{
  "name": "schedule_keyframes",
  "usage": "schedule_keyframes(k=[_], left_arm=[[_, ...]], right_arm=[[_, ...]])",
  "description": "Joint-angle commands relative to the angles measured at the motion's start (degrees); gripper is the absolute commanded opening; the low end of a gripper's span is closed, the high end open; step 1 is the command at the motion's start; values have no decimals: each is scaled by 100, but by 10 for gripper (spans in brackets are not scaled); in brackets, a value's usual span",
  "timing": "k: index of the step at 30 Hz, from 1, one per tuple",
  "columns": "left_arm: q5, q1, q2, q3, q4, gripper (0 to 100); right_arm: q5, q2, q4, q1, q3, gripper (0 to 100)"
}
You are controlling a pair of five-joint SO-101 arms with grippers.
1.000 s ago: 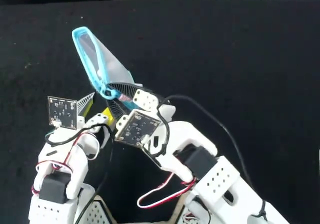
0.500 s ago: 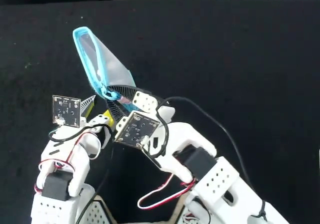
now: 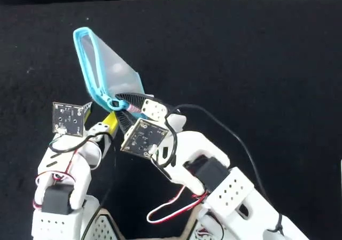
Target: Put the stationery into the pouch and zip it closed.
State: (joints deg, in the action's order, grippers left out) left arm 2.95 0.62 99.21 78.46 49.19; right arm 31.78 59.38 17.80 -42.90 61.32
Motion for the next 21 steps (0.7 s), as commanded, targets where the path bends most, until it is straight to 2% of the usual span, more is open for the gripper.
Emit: schedule_keyframes(k=[1, 4, 9, 21], left_arm=[[-70, 22, 35, -822, 554, 239], [-422, 268, 35, -971, 712, 242], [-756, 523, 35, -743, 413, 243], [-1301, 541, 35, -725, 413, 243]], right_arm=[[-53, 75, -18, 79, -48, 11], [-53, 75, -9, 79, -48, 11], [-53, 75, 18, 79, -48, 11], [-53, 66, 18, 79, -40, 11]])
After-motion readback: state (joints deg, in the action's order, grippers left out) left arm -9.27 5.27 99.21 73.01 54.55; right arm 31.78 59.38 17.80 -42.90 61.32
